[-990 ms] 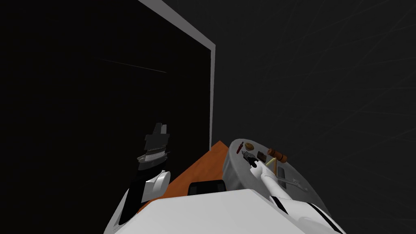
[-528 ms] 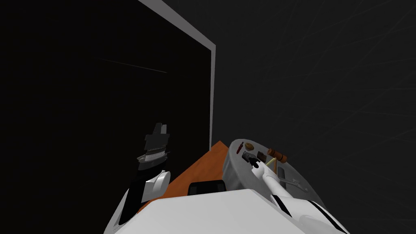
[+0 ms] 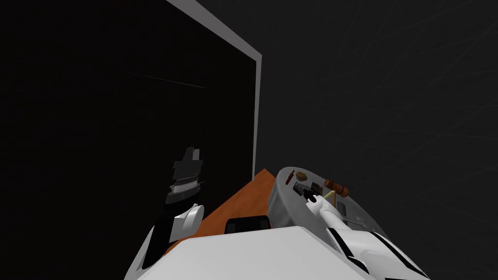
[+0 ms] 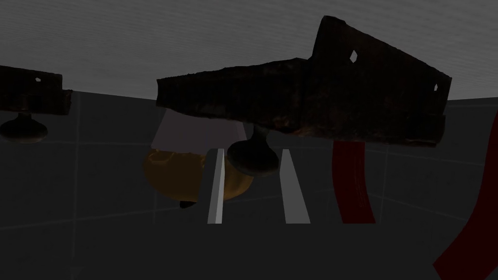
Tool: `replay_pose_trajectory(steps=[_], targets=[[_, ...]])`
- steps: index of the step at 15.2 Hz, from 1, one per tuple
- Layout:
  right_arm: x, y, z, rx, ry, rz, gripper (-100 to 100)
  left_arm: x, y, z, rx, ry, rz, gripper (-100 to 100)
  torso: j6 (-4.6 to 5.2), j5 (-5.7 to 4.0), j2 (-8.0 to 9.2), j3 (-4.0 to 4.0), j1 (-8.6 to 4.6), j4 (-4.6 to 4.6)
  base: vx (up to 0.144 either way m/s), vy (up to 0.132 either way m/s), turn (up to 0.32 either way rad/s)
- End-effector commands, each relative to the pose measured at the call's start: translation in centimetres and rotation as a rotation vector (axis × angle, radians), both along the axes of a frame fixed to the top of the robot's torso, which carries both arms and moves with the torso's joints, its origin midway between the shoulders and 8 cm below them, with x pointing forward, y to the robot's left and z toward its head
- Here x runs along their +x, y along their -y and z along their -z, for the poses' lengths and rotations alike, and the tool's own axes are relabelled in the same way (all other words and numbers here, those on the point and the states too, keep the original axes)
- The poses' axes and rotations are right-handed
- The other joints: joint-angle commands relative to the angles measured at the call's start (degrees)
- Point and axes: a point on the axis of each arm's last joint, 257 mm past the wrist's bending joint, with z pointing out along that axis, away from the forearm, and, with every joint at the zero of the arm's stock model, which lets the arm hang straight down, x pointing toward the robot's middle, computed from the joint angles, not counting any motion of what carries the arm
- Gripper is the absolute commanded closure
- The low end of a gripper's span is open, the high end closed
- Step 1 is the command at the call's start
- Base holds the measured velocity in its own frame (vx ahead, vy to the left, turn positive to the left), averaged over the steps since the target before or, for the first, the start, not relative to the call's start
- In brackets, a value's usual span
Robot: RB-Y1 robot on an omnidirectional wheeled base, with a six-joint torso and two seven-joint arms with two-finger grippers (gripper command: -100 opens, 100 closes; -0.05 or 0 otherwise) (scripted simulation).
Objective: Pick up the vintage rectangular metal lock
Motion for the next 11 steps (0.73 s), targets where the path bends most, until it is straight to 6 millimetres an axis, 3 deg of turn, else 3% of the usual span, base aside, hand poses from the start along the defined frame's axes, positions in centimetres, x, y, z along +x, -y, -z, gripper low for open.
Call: replay_pose_trajectory(steps=[1, 6, 8, 9, 11], targets=[[-0.5, 0.5, 0.1, 0.005, -0.001, 0.009, 100, 0.0, 0.0, 0.0, 0.000, 0.000, 0.000, 0, 0.00, 0.00, 0.00, 0.00, 0.00, 0.00, -0.008, 0.040, 0.016], [-2.0, 3.6, -0.7, -0.020, -0.005, 0.026, 100, 0.0, 0.0, 0.0, 0.000, 0.000, 0.000, 0, 0.05, 0.03, 0.02, 0.01, 0.00, 0.00, -0.009, 0.055, 0.044], [-2.0, 3.7, -0.8, -0.007, 0.006, 0.041, 100, 0.0, 0.0, 0.0, 0.000, 0.000, 0.000, 0, 0.04, 0.06, 0.02, 0.02, 0.05, 0.02, -0.007, 0.051, 0.027], [-2.6, 4.9, -1.2, -0.021, 0.005, 0.048, 100, 0.0, 0.0, 0.0, 0.000, 0.000, 0.000, 0, 0.05, 0.05, 0.02, 0.02, 0.01, 0.02, -0.006, 0.049, 0.046], [-2.4, 4.6, -1.0, -0.014, 0.006, 0.049, 100, 0.0, 0.0, 0.0, 0.000, 0.000, 0.000, 0, 0.06, 0.06, 0.02, 0.02, 0.01, 0.02, -0.002, 0.037, 0.021]])
